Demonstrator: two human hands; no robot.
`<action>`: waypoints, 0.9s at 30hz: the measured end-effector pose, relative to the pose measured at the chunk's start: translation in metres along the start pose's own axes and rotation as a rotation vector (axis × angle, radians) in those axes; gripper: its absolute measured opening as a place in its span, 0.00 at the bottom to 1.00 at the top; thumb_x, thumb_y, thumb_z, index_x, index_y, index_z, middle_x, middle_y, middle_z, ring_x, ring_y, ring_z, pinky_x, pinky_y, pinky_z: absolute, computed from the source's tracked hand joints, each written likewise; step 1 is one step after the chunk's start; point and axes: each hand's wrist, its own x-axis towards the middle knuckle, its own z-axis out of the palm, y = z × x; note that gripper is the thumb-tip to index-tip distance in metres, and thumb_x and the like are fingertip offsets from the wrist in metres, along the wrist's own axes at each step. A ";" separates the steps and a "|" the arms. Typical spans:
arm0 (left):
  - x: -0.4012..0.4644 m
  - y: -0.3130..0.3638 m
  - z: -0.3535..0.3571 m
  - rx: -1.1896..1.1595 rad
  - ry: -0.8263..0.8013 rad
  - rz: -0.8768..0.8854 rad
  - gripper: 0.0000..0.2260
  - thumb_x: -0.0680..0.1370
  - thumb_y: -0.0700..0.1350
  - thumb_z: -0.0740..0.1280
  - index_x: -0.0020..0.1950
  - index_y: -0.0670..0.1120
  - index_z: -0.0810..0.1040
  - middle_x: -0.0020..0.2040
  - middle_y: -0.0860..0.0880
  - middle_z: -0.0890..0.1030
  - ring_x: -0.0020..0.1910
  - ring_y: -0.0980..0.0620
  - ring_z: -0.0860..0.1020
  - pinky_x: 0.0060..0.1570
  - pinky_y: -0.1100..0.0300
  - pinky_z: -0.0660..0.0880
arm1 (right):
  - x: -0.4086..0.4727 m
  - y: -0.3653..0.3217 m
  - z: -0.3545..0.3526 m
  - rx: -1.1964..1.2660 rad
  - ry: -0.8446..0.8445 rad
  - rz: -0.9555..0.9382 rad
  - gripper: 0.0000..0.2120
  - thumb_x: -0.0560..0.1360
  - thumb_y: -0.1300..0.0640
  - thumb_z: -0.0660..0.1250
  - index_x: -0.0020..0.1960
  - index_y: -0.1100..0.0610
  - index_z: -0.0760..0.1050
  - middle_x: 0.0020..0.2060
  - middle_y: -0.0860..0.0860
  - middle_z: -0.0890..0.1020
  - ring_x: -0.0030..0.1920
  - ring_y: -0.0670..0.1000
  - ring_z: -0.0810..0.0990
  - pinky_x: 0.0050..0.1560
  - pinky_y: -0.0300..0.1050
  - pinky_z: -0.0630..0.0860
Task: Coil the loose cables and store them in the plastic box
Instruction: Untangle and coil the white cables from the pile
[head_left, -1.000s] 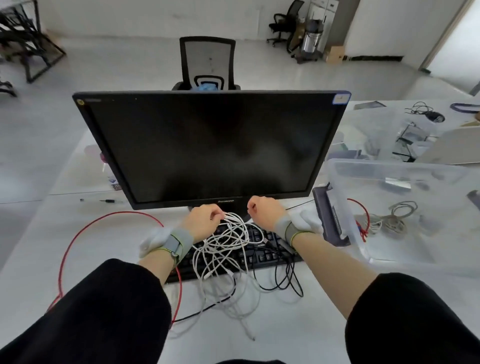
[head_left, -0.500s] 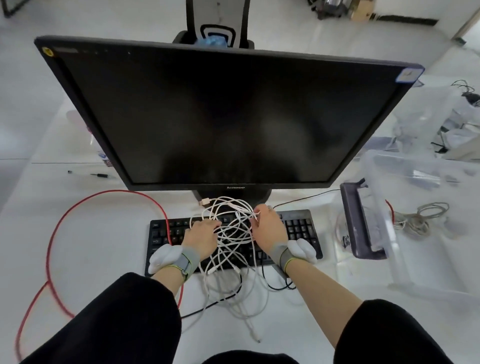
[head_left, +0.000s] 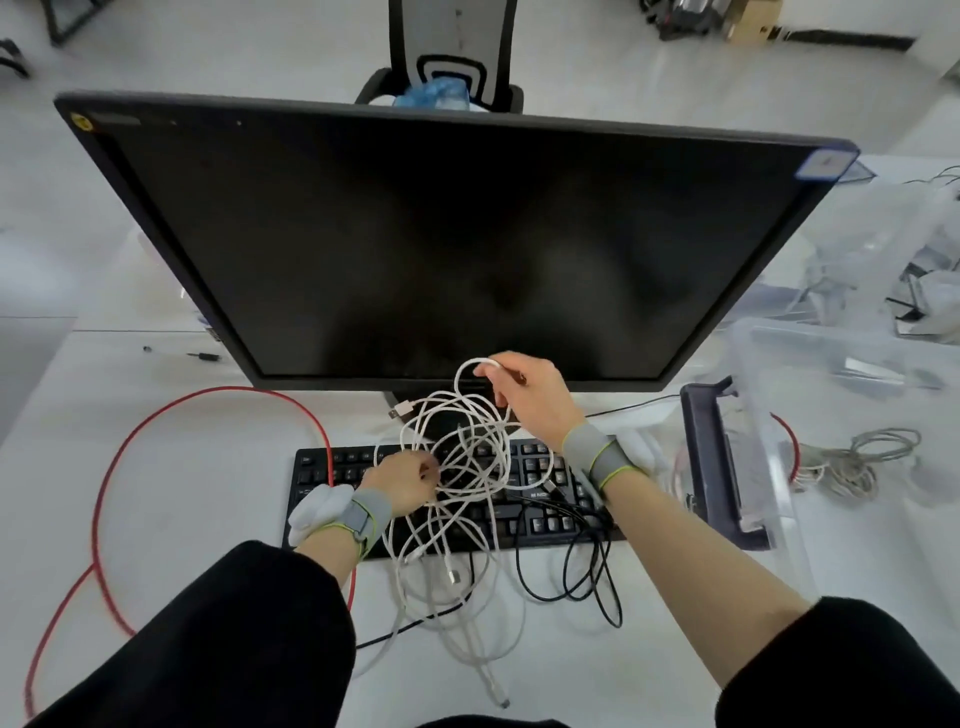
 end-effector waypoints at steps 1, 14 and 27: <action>-0.002 0.004 -0.002 -0.034 0.082 -0.003 0.14 0.80 0.49 0.59 0.63 0.48 0.75 0.63 0.45 0.76 0.61 0.43 0.74 0.64 0.49 0.68 | -0.003 -0.010 -0.005 0.044 -0.019 -0.032 0.09 0.79 0.60 0.60 0.47 0.56 0.79 0.27 0.47 0.72 0.31 0.46 0.70 0.41 0.42 0.71; -0.035 0.088 -0.050 -0.909 0.253 0.226 0.09 0.81 0.43 0.59 0.42 0.45 0.74 0.41 0.45 0.80 0.38 0.52 0.79 0.38 0.63 0.76 | -0.042 -0.111 -0.053 0.156 -0.101 -0.235 0.10 0.79 0.59 0.61 0.49 0.61 0.81 0.21 0.36 0.72 0.24 0.40 0.67 0.30 0.31 0.63; -0.057 0.081 -0.068 -0.356 0.332 0.137 0.16 0.81 0.46 0.57 0.35 0.50 0.75 0.35 0.53 0.81 0.49 0.46 0.80 0.58 0.52 0.72 | -0.054 -0.174 -0.123 0.510 0.102 -0.481 0.11 0.81 0.58 0.57 0.50 0.59 0.78 0.20 0.42 0.65 0.22 0.41 0.59 0.24 0.33 0.58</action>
